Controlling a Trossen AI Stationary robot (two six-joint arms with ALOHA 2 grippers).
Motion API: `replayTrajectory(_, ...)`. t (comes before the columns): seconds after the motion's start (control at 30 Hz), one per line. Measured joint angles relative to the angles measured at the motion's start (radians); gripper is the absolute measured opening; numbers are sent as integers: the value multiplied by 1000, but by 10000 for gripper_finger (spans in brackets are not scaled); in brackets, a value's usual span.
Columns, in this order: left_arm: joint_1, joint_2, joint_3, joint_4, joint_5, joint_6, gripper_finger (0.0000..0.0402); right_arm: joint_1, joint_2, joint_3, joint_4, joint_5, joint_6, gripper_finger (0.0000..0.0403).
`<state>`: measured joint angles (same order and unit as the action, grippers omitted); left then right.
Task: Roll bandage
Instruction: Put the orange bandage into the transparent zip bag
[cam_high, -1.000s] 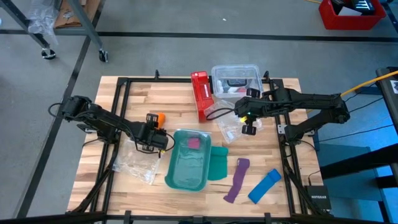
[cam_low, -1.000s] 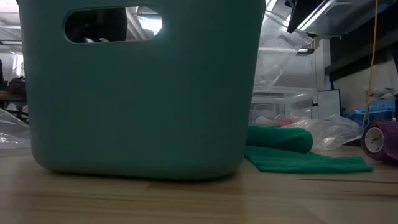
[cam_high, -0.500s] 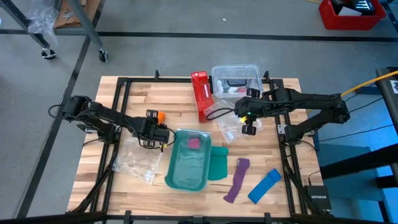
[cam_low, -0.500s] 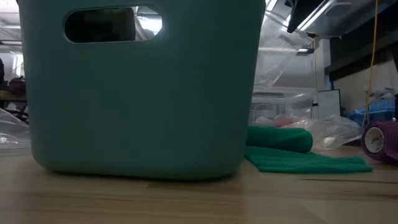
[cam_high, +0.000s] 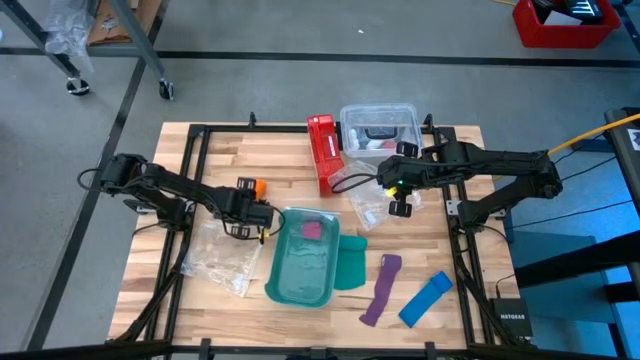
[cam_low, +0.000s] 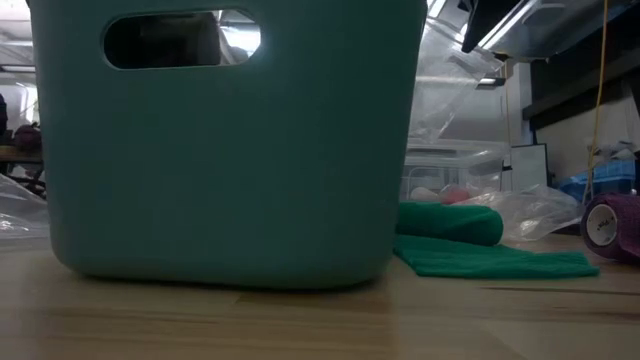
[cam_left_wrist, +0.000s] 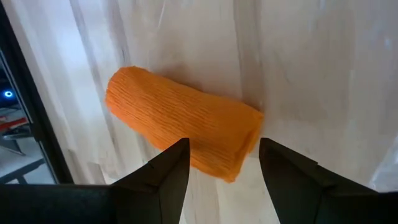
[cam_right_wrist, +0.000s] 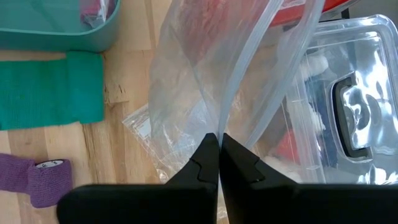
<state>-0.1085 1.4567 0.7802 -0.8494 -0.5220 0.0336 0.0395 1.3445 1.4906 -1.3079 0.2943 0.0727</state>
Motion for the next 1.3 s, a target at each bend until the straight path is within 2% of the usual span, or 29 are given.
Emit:
replayTrajectory(0.13, 11, 0, -63, 100, -8, 35, 184, 0, 0, 0, 0, 0, 0, 7)
replayTrajectory(0.2, 12, -2, -88, 127, -45, 51, 184, 0, 0, 0, 0, 0, 0, 7)
replayTrajectory(0.33, 13, 0, -96, 139, -138, 34, 184, 0, 0, 0, 0, 0, 0, 7)
replayTrajectory(0.73, 19, 0, -115, 173, -226, 37, 178, 0, 0, 0, 8, 0, 0, 7)
replayTrajectory(0.9, 53, 0, -144, 224, -225, 82, 134, 0, 0, 0, 8, 0, 0, 7)
replayTrajectory(1.2, 118, 0, -144, 245, -230, 71, 23, 0, 0, 0, 8, 0, 0, 7)
replayTrajectory(1.3, 118, 0, -144, 271, -235, 15, 8, 0, 0, 0, 8, 0, 0, 7)
